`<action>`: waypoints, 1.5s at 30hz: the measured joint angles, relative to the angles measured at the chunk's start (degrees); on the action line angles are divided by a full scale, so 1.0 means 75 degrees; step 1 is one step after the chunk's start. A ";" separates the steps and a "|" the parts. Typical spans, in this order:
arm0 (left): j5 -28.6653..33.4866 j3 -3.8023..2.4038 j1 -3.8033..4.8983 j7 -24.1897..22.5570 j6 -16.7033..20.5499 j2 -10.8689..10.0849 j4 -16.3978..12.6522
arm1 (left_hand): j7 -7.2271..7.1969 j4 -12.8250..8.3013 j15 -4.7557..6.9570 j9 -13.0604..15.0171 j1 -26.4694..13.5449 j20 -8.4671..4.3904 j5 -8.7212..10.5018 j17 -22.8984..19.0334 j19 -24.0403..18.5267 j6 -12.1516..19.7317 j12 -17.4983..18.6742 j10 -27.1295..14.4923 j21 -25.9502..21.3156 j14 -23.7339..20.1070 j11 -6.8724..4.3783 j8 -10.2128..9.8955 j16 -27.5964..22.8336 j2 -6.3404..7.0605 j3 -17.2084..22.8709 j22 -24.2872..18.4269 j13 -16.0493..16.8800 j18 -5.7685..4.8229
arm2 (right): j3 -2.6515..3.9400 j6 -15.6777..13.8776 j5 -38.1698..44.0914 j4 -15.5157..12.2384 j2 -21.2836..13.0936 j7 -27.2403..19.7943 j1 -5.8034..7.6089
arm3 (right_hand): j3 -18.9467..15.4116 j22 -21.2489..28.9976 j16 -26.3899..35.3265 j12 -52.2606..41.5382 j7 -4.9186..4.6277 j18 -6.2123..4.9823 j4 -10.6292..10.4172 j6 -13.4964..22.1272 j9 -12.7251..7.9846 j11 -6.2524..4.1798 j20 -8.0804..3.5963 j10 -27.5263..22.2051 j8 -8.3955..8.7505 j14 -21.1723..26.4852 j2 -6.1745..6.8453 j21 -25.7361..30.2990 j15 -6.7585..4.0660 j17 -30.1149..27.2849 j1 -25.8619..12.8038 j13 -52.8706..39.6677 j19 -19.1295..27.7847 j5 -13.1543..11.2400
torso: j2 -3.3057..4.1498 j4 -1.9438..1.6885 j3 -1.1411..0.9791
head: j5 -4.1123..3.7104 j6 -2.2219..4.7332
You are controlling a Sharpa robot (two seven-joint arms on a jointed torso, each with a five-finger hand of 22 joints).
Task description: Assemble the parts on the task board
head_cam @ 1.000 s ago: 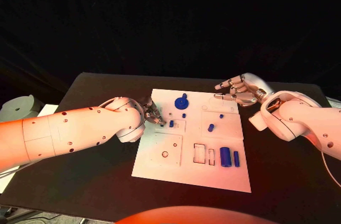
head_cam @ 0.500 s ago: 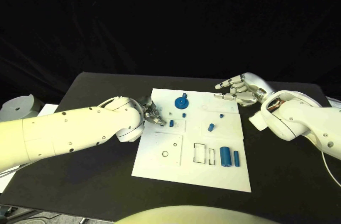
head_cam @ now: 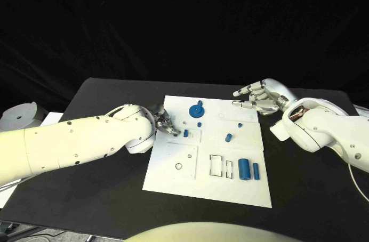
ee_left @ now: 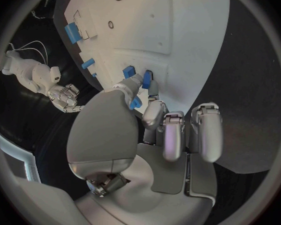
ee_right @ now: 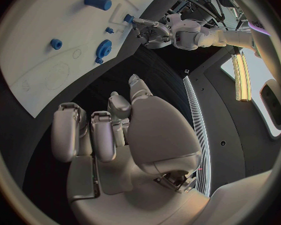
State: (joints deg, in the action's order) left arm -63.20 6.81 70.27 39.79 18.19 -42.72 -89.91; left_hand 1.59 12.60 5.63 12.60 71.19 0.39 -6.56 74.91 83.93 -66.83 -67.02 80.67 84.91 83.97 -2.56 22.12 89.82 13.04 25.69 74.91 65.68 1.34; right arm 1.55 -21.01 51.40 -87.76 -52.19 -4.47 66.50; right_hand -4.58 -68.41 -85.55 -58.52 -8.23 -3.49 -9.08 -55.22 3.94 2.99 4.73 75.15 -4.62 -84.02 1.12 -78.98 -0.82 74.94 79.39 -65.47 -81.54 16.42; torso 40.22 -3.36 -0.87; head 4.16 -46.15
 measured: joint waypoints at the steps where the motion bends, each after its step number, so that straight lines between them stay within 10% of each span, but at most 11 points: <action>1: -0.0003 0.0000 0.0000 0.0000 0.0000 0.0000 0.0000 | 0.0000 0.0009 0.0000 0.0000 -0.0009 0.0000 0.0000 0.0000 0.0000 0.0000 0.0000 0.0000 0.0000 0.0000 0.0000 0.0002 0.0000 -0.0009 0.0009 0.0000 0.0005 -0.0001 | 0.0000 0.0000 0.0000 0.0000 0.0000 0.0000 0.0000 | 0.0000 0.0000 0.0000 0.0000 0.0000 0.0000 0.0000 0.0000 0.0000 0.0000 0.0000 0.0000 0.0000 0.0000 0.0000 0.0000 0.0000 0.0000 0.0000 0.0000 0.0000 0.0000 | 0.0000 0.0000 0.0000 | 0.0000 0.0000; 45: -0.0235 -0.0007 -0.0012 0.0015 -0.0166 -0.0057 -0.0016 | -0.0024 0.0346 0.0054 -0.0008 -0.0462 -0.0028 -0.0153 0.0005 0.0028 -0.0029 -0.0232 0.0068 0.0266 -0.0001 -0.0068 0.0181 0.0000 0.0085 0.0050 0.0000 0.0198 -0.0001 | 0.0000 0.0000 0.0003 -0.0006 -0.0009 -0.0001 0.0000 | 0.0001 -0.0001 0.0000 0.0000 0.0000 0.0000 0.0000 0.0000 0.0000 0.0000 0.0000 0.0000 0.0000 0.0000 0.0000 -0.0001 0.0000 -0.0004 0.0000 -0.0002 0.0000 0.0000 | 0.0000 0.0001 -0.0004 | 0.0002 -0.0023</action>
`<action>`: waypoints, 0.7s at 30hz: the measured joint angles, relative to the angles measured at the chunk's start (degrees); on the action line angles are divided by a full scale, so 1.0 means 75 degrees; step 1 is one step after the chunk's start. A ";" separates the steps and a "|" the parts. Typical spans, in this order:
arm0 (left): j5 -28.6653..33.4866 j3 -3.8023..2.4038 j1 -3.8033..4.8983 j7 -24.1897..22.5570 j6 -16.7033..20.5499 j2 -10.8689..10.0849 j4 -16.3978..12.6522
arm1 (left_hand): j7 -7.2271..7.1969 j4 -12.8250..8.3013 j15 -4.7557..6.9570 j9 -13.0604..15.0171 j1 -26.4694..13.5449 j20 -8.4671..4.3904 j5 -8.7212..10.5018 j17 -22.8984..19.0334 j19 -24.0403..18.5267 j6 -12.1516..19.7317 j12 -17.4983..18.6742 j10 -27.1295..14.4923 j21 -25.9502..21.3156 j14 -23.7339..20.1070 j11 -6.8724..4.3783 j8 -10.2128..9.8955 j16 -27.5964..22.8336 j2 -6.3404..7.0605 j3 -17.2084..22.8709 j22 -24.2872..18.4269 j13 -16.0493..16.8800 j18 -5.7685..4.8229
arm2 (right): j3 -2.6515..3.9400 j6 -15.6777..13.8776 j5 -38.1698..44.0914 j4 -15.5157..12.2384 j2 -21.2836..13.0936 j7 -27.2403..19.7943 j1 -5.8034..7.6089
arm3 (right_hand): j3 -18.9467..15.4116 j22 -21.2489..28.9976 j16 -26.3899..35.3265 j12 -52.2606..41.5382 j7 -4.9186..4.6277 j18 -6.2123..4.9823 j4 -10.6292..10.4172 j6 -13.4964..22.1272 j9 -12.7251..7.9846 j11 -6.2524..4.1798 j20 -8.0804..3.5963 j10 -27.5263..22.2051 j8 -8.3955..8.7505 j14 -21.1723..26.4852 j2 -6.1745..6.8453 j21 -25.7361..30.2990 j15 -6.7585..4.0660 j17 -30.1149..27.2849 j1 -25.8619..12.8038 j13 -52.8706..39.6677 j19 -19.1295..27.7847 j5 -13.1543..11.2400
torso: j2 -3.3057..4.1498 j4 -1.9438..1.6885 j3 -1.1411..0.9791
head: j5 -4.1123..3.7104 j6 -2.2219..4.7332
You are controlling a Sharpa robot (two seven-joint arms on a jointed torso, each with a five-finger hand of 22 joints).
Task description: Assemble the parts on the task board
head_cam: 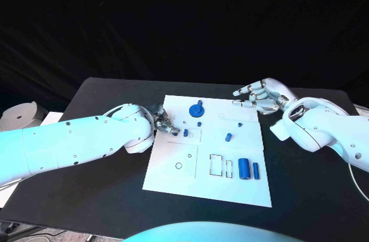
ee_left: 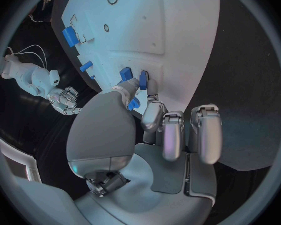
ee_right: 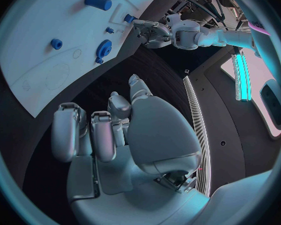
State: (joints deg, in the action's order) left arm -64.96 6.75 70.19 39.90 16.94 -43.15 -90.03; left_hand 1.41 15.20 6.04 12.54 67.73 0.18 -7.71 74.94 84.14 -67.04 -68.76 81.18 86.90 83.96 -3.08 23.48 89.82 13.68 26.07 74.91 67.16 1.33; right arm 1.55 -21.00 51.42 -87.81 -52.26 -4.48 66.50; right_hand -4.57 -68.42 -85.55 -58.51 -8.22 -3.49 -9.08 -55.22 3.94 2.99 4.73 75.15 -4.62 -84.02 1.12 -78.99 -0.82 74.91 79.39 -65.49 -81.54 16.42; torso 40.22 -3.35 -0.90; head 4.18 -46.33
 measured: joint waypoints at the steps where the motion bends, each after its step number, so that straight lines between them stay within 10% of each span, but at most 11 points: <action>1: -0.0017 0.0000 0.0000 0.0000 -0.0005 0.0002 0.0000 | 0.0000 0.0000 0.0000 0.0001 0.0002 0.0000 0.0000 0.0000 0.0000 0.0000 0.0000 0.0000 0.0000 0.0000 0.0000 0.0003 0.0000 -0.0002 0.0000 0.0000 -0.0004 0.0000 | 0.0000 0.0000 0.0000 -0.0001 -0.0001 0.0000 0.0000 | 0.0000 0.0000 0.0000 0.0000 0.0000 -0.0001 0.0000 0.0000 0.0000 0.0000 0.0000 0.0000 0.0000 0.0000 0.0000 0.0000 0.0000 0.0000 0.0000 0.0000 0.0000 0.0000 | 0.0000 0.0000 -0.0001 | 0.0000 0.0001; 9: -0.0145 0.0000 -0.0001 0.0003 -0.0052 0.0011 -0.0019 | -0.0041 -0.0066 0.0000 -0.0009 0.0044 -0.0018 -0.0028 -0.0001 -0.0018 0.0042 0.0000 0.0000 0.0000 0.0000 0.0000 0.0024 0.0000 -0.0039 0.0090 0.0000 -0.0005 0.0001 | 0.0000 0.0000 0.0000 -0.0008 -0.0014 -0.0001 0.0000 | 0.0000 0.0000 0.0000 0.0000 0.0000 0.0000 0.0000 0.0000 0.0000 0.0000 0.0000 0.0000 0.0000 0.0000 0.0000 0.0000 0.0000 -0.0001 0.0000 0.0000 0.0000 0.0029 | 0.0001 0.0000 -0.0001 | -0.0005 0.0007; 21: -0.0229 -0.0001 -0.0014 0.0005 -0.0063 -0.0002 -0.0103 | -0.0081 -0.0644 0.0052 0.0006 0.0682 -0.0056 -0.0784 -0.0002 0.0000 0.0193 -0.0148 0.0089 0.0000 0.0000 -0.0043 0.0351 0.0000 0.0208 0.0894 0.0000 0.0148 0.0002 | 0.0000 0.0000 0.0000 -0.0007 -0.0019 -0.0003 0.0000 | 0.0000 0.0000 0.0000 0.0000 0.0000 -0.0001 0.0000 0.0000 0.0000 0.0000 0.0000 0.0000 0.0000 0.0000 0.0000 0.0000 0.0000 -0.0001 0.0000 -0.0001 0.0000 0.0029 | -0.0001 0.0000 0.0004 | 0.0001 -0.0005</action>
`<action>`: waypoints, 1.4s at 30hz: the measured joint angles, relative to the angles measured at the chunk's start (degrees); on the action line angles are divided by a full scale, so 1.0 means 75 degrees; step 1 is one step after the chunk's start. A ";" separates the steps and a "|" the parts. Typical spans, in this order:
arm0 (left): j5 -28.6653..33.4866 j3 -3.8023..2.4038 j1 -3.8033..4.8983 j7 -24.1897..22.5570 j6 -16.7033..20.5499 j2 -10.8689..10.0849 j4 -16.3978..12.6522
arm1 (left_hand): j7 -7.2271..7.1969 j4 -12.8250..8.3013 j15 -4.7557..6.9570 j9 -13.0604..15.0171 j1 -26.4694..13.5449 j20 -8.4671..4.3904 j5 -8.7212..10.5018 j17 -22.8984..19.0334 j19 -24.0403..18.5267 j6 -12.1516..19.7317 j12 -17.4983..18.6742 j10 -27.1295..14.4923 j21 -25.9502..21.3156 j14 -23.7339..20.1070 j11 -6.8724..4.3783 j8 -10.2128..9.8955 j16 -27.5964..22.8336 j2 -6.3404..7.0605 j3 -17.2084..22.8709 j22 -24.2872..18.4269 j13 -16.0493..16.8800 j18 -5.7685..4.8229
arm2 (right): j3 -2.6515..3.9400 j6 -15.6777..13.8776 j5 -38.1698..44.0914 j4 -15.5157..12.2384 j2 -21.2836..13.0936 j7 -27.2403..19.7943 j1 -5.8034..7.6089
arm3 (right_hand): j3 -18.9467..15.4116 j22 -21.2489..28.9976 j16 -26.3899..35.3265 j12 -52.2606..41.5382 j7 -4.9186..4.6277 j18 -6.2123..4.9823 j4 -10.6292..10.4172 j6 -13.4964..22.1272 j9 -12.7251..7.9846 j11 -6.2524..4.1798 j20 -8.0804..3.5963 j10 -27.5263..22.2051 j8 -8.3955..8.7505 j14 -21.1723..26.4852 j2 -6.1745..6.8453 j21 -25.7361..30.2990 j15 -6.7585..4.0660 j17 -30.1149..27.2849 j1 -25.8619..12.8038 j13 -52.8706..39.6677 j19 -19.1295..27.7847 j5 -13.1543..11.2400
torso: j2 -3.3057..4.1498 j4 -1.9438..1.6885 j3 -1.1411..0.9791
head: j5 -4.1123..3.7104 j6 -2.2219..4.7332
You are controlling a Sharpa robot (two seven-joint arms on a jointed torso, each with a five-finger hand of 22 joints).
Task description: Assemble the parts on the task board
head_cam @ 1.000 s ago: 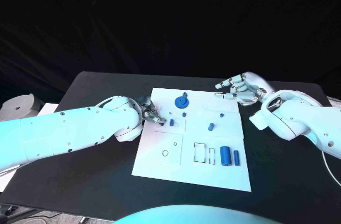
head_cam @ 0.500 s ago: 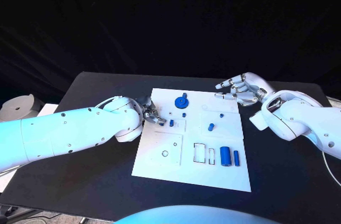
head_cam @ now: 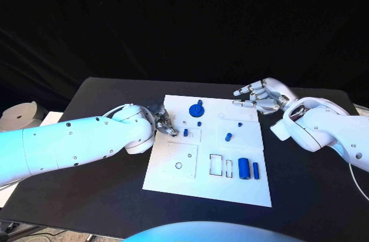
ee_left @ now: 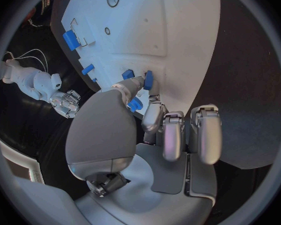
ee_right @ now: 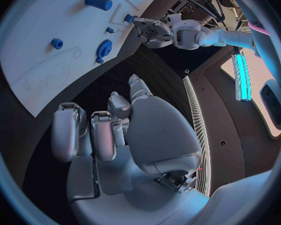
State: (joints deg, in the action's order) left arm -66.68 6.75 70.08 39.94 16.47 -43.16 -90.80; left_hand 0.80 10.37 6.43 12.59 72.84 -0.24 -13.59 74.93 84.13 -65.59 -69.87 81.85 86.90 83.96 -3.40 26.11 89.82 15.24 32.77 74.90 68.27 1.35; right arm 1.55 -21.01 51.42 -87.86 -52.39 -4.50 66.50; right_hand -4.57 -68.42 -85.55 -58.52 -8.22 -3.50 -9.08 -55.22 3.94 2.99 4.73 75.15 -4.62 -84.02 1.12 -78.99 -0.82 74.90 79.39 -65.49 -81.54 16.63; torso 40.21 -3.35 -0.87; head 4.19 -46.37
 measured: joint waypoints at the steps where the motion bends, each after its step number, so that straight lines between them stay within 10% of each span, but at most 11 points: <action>1: -0.0002 0.0000 -0.0003 0.0001 0.0007 -0.0002 -0.0009 | 0.0000 0.0005 0.0000 0.0006 -0.0001 0.0000 -0.0001 0.0000 0.0000 0.0000 -0.0002 0.0011 0.0000 0.0000 0.0003 0.0023 0.0000 -0.0002 0.0005 0.0000 0.0008 0.0000 | 0.0000 0.0000 0.0000 0.0001 0.0000 0.0000 0.0000 | 0.0000 0.0000 0.0000 0.0000 0.0000 0.0000 0.0000 0.0000 0.0000 0.0000 0.0000 0.0000 0.0000 0.0000 0.0000 0.0000 0.0000 0.0000 0.0000 0.0000 0.0000 0.0000 | 0.0000 0.0000 0.0000 | 0.0001 0.0000; 42: 0.0139 -0.0066 -0.0367 0.0008 0.1554 -0.0164 -0.0198 | 0.0041 0.0185 -0.0001 0.0180 -0.0002 0.0001 -0.0016 -0.0002 0.0000 0.0095 -0.0002 0.0094 0.0070 0.0000 -0.0003 0.0503 0.0000 -0.0001 0.0198 0.0006 0.0011 0.0000 | 0.0000 0.0000 -0.0001 0.0011 -0.0003 -0.0015 0.0000 | 0.0000 0.0000 0.0000 0.0000 0.0000 0.0000 0.0000 0.0000 0.0000 0.0000 0.0000 0.0000 0.0000 0.0000 0.0000 0.0000 0.0000 0.0003 0.0000 0.0010 0.0000 0.0000 | 0.0001 0.0003 -0.0004 | 0.0029 -0.0023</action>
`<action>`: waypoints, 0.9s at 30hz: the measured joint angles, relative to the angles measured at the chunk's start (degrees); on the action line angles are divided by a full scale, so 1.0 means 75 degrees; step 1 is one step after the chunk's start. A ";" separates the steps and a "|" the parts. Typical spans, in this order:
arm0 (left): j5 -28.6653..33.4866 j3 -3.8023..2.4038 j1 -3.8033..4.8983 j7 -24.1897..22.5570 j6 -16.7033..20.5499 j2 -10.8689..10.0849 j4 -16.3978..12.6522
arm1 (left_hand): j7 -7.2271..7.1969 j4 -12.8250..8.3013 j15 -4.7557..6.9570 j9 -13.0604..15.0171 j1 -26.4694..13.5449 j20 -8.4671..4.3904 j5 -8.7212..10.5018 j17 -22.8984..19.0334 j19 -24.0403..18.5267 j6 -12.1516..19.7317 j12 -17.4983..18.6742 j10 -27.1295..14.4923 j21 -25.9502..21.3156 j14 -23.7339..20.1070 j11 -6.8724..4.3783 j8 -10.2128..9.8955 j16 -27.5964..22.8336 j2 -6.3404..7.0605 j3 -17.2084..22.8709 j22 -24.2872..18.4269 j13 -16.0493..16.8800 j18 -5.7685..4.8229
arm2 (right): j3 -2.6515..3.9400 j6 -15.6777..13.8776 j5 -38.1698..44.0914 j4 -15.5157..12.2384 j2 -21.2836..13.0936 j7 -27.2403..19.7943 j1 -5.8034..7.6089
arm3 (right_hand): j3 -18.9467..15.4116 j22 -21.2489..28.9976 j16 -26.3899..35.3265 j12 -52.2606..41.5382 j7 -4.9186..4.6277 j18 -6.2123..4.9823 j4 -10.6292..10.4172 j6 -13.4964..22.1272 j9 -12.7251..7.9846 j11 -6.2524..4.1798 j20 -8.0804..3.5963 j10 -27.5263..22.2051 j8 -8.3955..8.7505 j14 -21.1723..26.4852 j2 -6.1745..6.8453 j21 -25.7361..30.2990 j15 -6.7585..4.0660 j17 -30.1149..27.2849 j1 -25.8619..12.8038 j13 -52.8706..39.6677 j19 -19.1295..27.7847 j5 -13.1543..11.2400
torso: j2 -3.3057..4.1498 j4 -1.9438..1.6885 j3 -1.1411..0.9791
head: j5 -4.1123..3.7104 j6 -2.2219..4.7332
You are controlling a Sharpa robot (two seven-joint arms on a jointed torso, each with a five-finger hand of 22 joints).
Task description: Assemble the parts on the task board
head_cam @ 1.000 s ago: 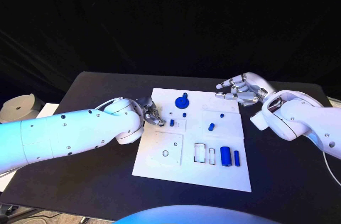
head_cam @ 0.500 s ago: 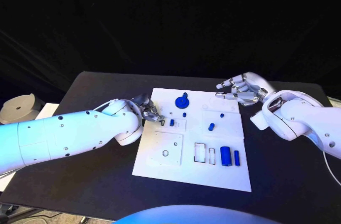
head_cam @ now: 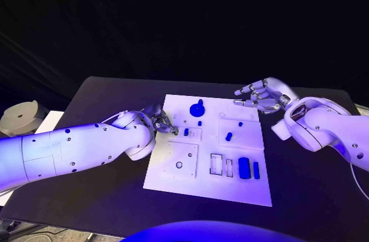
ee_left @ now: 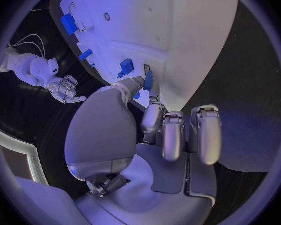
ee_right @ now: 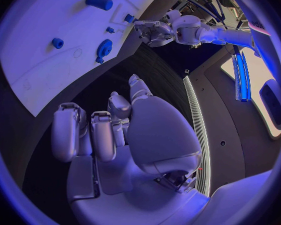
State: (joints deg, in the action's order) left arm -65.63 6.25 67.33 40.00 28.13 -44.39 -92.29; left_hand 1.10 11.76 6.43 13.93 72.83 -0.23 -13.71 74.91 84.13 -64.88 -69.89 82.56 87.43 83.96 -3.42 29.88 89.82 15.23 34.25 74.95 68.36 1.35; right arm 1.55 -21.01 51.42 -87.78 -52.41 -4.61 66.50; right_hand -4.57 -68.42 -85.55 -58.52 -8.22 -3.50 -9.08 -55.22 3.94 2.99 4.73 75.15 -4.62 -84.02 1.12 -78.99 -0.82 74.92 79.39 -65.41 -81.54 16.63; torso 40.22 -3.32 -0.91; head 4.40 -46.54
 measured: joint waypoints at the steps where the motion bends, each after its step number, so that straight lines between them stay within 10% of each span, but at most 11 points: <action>1: -0.0011 0.0000 -0.0016 0.0000 0.0004 0.0006 -0.0002 | 0.0000 0.0000 0.0000 0.0000 0.0000 0.0000 0.0000 0.0000 0.0000 0.0000 0.0000 -0.0001 0.0000 0.0000 0.0001 0.0000 0.0000 0.0000 0.0000 0.0000 0.0000 0.0000 | 0.0000 0.0000 0.0000 0.0000 -0.0001 0.0000 0.0000 | 0.0000 0.0000 0.0000 0.0000 0.0000 0.0000 0.0000 0.0000 0.0000 0.0000 0.0000 0.0000 0.0000 0.0000 0.0000 0.0000 0.0000 0.0000 0.0000 0.0000 0.0000 0.0000 | 0.0000 0.0000 0.0000 | -0.0003 -0.0001; 27: -0.0263 -0.0066 -0.0160 -0.0005 0.0127 0.0134 0.0037 | 0.0000 0.0023 0.0000 0.0103 -0.0106 0.0000 0.0035 -0.0001 0.0000 0.0000 0.0000 0.0023 -0.0001 0.0000 -0.0021 0.0063 0.0000 0.0043 0.0083 -0.0002 0.0007 0.0001 | 0.0001 0.0000 0.0000 -0.0016 -0.0014 -0.0009 0.0000 | 0.0000 0.0000 0.0000 0.0000 0.0000 0.0000 0.0000 0.0000 0.0000 0.0000 0.0000 0.0000 0.0000 0.0000 0.0000 0.0000 0.0000 -0.0002 0.0000 -0.0001 0.0000 0.0000 | 0.0002 0.0004 0.0004 | -0.0054 0.0007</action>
State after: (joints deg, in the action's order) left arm -67.61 5.75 66.13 39.96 29.08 -43.39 -92.01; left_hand 1.11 11.93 6.42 14.70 72.03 -0.23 -13.45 74.90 84.13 -64.88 -69.89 82.73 87.42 83.95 -3.58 30.36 89.82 15.56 34.87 74.93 68.41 1.35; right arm 1.55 -21.01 51.41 -87.90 -52.52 -4.69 66.50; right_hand -4.57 -68.42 -85.55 -58.52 -8.22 -3.49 -9.08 -55.22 3.94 2.99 4.73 75.15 -4.62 -84.02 1.12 -78.99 -0.82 74.91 79.39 -65.42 -81.54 16.63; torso 40.23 -3.30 -0.87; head 3.99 -46.48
